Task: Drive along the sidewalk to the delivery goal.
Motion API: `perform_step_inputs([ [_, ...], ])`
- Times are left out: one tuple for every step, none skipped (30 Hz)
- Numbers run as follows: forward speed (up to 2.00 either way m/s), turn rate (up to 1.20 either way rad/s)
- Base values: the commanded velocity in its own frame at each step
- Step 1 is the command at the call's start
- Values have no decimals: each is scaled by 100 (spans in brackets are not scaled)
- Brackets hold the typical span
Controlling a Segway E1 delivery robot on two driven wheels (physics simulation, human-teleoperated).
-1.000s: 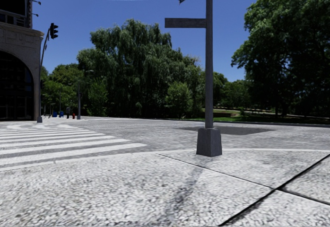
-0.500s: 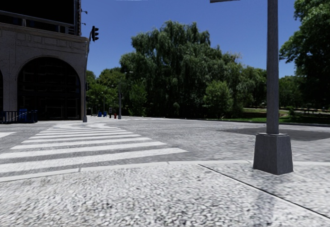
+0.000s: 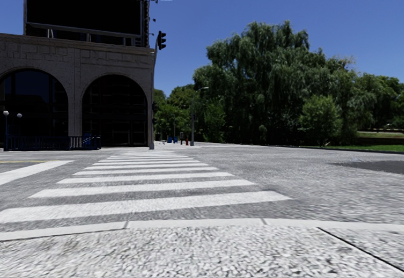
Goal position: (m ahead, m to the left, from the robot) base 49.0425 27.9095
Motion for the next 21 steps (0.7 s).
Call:
perform_step_inputs([
  [138,53],
  [138,53],
  [138,53],
  [138,53],
  [138,53],
  [138,53],
  [138,53],
  [138,53],
  [138,53],
  [138,53],
  [138,53],
  [138,53],
  [138,46],
  [138,29],
  [138,29],
  [138,4],
  [138,0],
  [138,0],
  [138,0],
  [138,0],
  [138,0],
])
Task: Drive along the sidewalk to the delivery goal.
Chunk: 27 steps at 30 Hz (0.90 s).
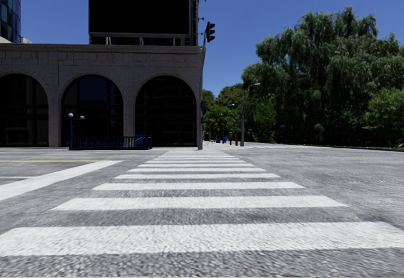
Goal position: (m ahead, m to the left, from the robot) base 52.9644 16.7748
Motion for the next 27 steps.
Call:
perform_step_inputs([
  [138,0],
  [138,0],
  [138,0],
  [138,0],
  [138,0],
  [138,0],
  [138,0],
  [138,0],
  [138,0],
  [138,0],
  [138,0],
  [138,0],
  [138,0],
  [138,0],
  [137,1],
  [137,1],
  [136,8],
  [136,14],
  [134,22],
  [134,26],
  [134,27],
  [134,27],
  [134,27],
  [134,14],
  [134,0],
  [134,0],
  [134,0],
])
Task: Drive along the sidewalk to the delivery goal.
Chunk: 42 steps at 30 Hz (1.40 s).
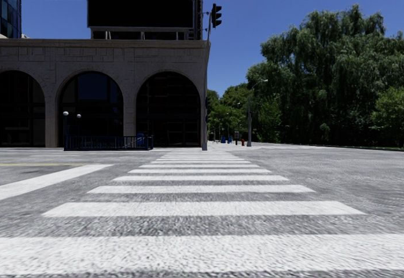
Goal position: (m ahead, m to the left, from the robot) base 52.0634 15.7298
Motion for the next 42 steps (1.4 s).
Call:
perform_step_inputs([
  [134,0],
  [134,0],
  [134,0],
  [134,0],
  [134,0],
  [134,0],
  [134,0],
  [134,0],
  [133,5],
  [133,19],
  [133,19],
  [133,23],
  [133,23],
  [132,22],
  [132,8],
  [132,8],
  [131,0],
  [131,0],
  [131,0],
  [131,0],
  [131,0],
  [131,0],
  [129,0],
  [126,4],
  [124,9],
  [124,9],
  [124,11],
  [124,11],
  [124,11],
  [124,14],
  [124,14],
  [124,18],
  [123,19],
  [123,20],
  [123,20],
  [123,20],
  [123,20],
  [123,20],
  [123,20],
  [123,18],
  [123,17],
  [123,17],
])
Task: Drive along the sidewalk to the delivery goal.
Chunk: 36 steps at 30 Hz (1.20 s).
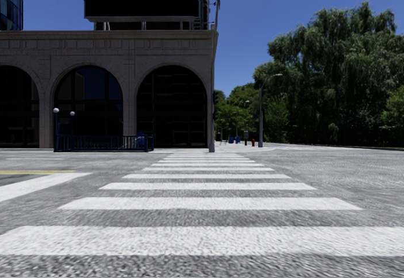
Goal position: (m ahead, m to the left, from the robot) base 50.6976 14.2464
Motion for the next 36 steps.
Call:
perform_step_inputs([
  [123,20],
  [123,33],
  [123,37],
  [123,37],
  [123,26],
  [123,13],
  [123,5],
  [123,0],
  [123,0],
  [123,0],
  [123,0],
  [123,0],
  [123,0],
  [123,0],
  [122,0],
  [127,0],
  [139,0],
  [148,0],
  [158,0],
  [158,0],
  [164,0],
  [165,0],
  [165,0],
  [165,0],
  [165,0],
  [165,0],
  [165,0],
  [165,0],
  [165,0],
  [165,0],
  [166,0],
  [166,0],
  [167,0],
  [170,0],
  [172,0],
  [172,0],
])
